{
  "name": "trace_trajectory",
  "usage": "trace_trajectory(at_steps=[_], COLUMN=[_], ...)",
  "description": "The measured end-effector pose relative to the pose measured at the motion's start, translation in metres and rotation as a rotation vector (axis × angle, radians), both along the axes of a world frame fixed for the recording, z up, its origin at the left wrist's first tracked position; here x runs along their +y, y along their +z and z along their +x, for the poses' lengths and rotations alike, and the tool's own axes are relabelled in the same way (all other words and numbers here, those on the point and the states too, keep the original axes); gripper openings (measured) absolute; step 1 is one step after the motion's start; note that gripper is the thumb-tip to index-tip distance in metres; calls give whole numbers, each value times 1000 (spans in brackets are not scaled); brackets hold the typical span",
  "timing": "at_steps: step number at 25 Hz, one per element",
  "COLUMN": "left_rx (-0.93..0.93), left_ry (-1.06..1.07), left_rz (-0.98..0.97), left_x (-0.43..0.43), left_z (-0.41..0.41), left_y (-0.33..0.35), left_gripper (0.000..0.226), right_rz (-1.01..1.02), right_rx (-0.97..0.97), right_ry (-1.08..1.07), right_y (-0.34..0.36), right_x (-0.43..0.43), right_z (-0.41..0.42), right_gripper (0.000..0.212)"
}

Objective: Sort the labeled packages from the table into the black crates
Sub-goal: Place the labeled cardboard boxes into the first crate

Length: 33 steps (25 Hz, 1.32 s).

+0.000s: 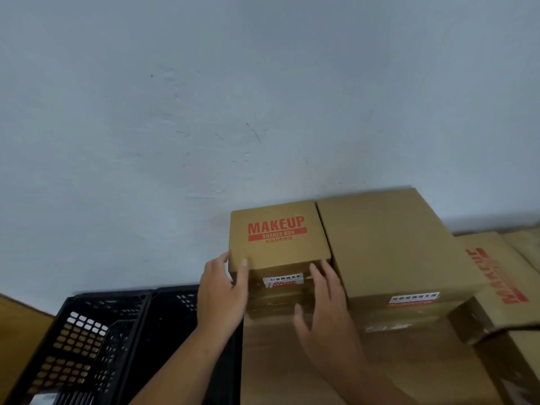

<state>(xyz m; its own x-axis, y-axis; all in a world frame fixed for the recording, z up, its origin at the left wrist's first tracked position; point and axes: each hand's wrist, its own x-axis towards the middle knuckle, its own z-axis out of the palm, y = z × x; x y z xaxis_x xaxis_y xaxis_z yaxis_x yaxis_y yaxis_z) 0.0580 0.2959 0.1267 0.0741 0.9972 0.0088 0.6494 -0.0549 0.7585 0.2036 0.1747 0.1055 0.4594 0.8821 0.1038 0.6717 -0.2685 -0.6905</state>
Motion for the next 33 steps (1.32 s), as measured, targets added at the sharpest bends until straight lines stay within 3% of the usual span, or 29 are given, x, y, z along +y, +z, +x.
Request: trace_trajectory(at_steps=[6, 10, 14, 18, 22, 25, 27, 30, 33], left_rx=[-209, -412, -421, -455, -533, -488, -499, -577, -634], left_ry=[19, -54, 2, 52, 150, 151, 94, 27, 38], left_rz=[-164, -310, -301, -226, -252, -286, -345, -489, -480], left_x=[19, 23, 16, 8, 13, 21, 27, 31, 32], left_z=[5, -4, 3, 4, -3, -14, -18, -17, -19], left_y=[-37, -43, -39, -36, -40, -42, -43, -41, -43], left_gripper=[75, 36, 47, 48, 45, 32, 24, 26, 29], right_rz=[-74, -108, -101, -37, 30, 44, 23, 42, 80], right_rx=[-104, -102, -61, -18, 25, 10, 109, 433, 462], right_ry=[-168, -164, -156, -154, -137, -131, -160, -198, -221], right_y=[2, 3, -1, -3, 1, 1, -3, -6, -9], right_x=[23, 27, 29, 26, 24, 24, 25, 30, 34], right_z=[-11, -15, -15, -12, -9, -10, -14, -21, -23], right_gripper=[86, 88, 92, 83, 74, 83, 93, 103, 106])
